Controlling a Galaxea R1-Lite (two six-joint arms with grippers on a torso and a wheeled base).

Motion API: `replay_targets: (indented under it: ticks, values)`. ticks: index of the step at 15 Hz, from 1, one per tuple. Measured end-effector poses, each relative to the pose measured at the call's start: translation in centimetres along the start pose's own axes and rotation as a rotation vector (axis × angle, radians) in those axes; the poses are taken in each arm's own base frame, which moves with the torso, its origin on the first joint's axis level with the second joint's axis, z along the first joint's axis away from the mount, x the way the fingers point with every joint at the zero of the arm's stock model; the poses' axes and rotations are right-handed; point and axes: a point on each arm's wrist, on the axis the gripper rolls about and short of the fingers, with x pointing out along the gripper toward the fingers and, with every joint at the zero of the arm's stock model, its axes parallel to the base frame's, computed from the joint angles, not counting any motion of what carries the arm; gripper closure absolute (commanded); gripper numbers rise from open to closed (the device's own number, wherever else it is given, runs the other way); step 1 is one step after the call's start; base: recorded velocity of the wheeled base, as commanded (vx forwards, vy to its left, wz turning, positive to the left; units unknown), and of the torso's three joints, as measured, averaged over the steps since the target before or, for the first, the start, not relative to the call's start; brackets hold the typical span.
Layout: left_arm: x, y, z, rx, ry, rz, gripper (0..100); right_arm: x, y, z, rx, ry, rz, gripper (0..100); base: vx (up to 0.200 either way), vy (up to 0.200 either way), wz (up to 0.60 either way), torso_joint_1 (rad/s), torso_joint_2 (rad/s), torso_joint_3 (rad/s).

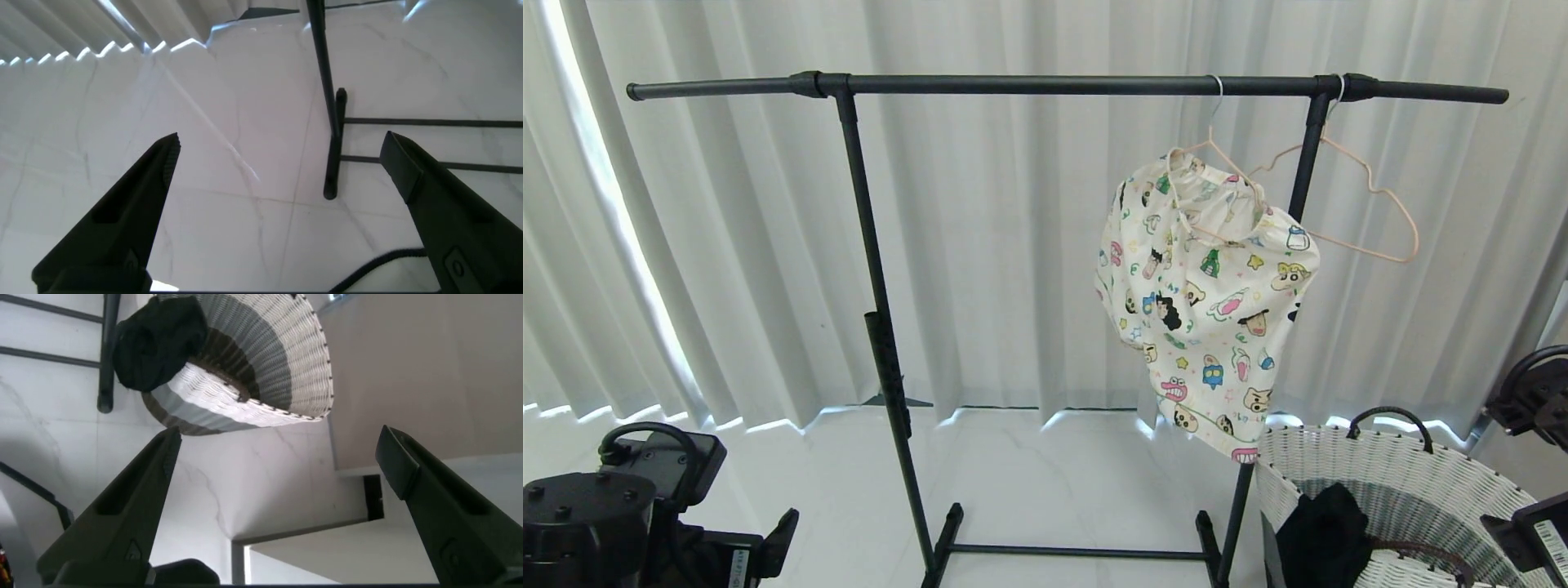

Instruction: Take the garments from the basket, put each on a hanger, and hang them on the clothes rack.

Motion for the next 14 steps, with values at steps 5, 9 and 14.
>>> replay_targets:
  ticks: [5,9,14]
  values:
    - [-0.2,0.0,0.2,-0.007,-0.018,-0.02,0,0.2,0.1,-0.4,-0.01,0.017,0.008,0,0.08,-0.08,0.0,-0.015,0.13,0.089]
    - [-0.8,-0.3,0.4,0.001,-0.056,-0.082,0,0.7,0.6,-0.7,0.006,0.01,0.034,0,0.2,-0.2,0.0,-0.048,0.05,0.074]
    - [-0.9,-0.3,0.5,0.002,-0.066,-0.089,0,1.1,0.9,-0.9,0.014,0.0,0.038,0,0.08,-0.08,0.0,-0.012,0.03,0.019]
